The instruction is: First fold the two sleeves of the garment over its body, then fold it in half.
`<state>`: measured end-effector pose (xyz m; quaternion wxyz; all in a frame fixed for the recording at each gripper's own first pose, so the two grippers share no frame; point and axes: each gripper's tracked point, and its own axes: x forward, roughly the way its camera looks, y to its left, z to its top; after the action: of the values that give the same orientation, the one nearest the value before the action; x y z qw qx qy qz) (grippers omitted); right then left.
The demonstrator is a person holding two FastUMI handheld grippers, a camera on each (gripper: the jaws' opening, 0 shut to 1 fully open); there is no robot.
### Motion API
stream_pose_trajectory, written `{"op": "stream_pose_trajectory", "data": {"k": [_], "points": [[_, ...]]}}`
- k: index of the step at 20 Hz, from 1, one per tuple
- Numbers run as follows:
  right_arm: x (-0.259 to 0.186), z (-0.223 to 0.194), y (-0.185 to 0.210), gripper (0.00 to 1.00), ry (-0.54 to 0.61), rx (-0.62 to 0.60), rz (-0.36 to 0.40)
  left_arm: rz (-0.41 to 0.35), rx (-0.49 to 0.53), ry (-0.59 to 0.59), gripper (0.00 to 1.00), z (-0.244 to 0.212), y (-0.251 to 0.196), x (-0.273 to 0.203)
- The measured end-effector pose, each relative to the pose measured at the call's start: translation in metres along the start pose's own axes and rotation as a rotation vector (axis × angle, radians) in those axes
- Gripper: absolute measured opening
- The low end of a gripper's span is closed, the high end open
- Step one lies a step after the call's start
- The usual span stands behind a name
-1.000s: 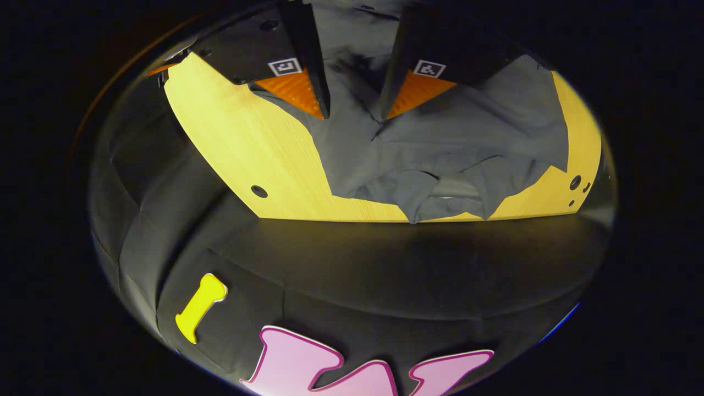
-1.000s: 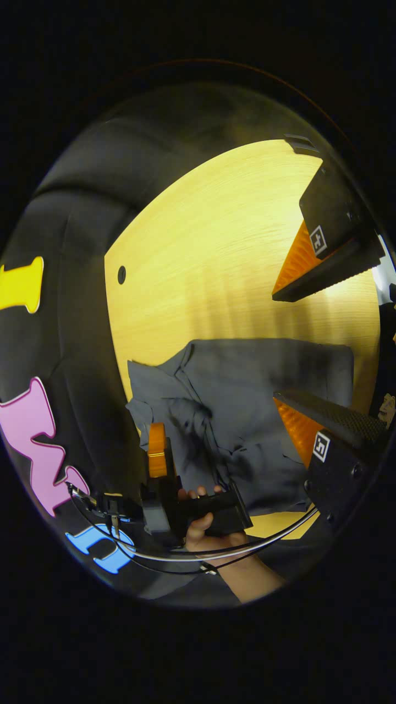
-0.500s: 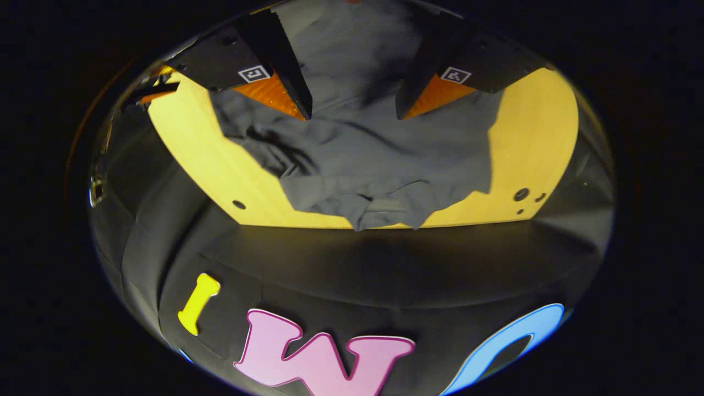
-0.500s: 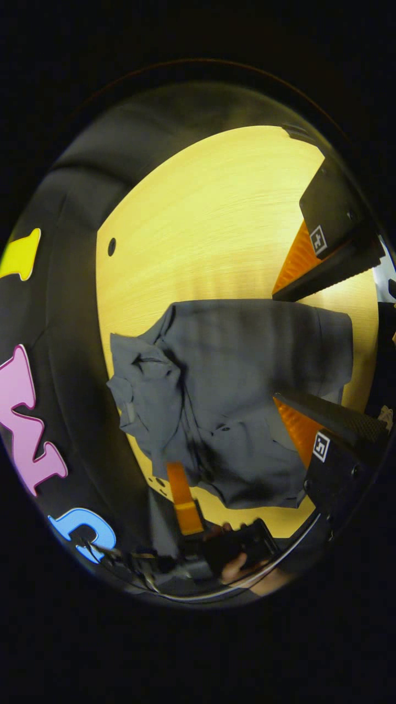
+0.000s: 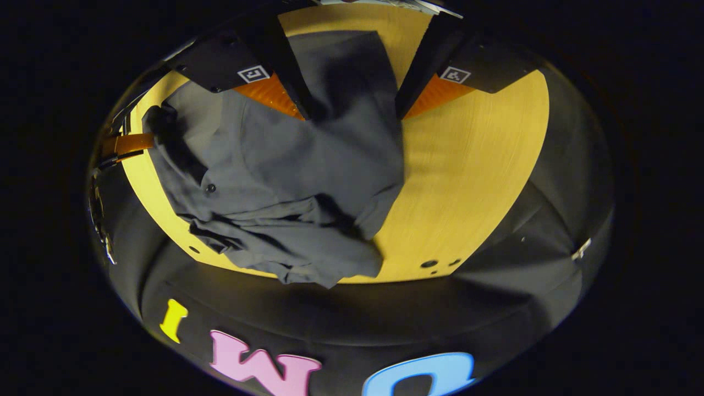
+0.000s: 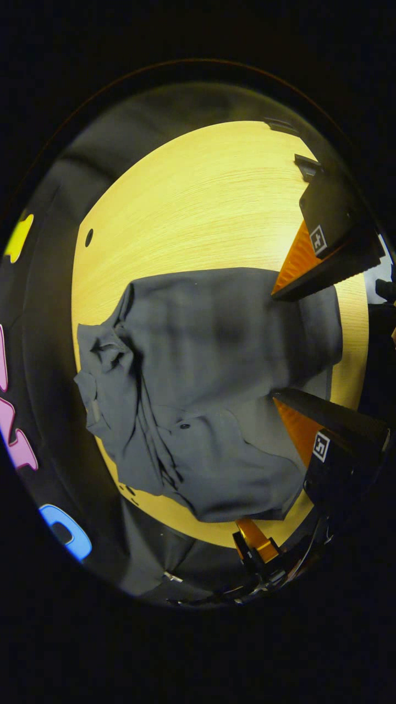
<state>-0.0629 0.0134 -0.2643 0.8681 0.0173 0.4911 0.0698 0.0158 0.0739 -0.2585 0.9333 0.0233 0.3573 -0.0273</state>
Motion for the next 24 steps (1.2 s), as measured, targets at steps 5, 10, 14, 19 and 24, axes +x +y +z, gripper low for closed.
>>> {"op": "stream_pose_trajectory", "data": {"k": [5,10,14,19,24], "points": [[0.007,-0.024,-0.015,1.0,0.005,-0.039,-0.129,0.018,-0.093,0.063,0.96,-0.049,0.02,0.0],[0.018,-0.035,-0.02,0.99,0.024,-0.034,-0.167,0.03,-0.05,0.084,0.96,-0.063,0.022,0.001],[0.022,-0.038,-0.014,0.99,0.059,0.009,-0.125,0.025,0.021,0.105,0.97,-0.067,0.015,0.003],[0.028,-0.039,0.002,0.83,0.16,-0.042,-0.092,-0.014,0.069,0.131,0.71,-0.062,0.003,0.003],[0.027,-0.035,0.015,0.31,0.179,-0.152,-0.028,-0.058,0.119,0.142,0.38,-0.059,-0.013,0.009]]}}
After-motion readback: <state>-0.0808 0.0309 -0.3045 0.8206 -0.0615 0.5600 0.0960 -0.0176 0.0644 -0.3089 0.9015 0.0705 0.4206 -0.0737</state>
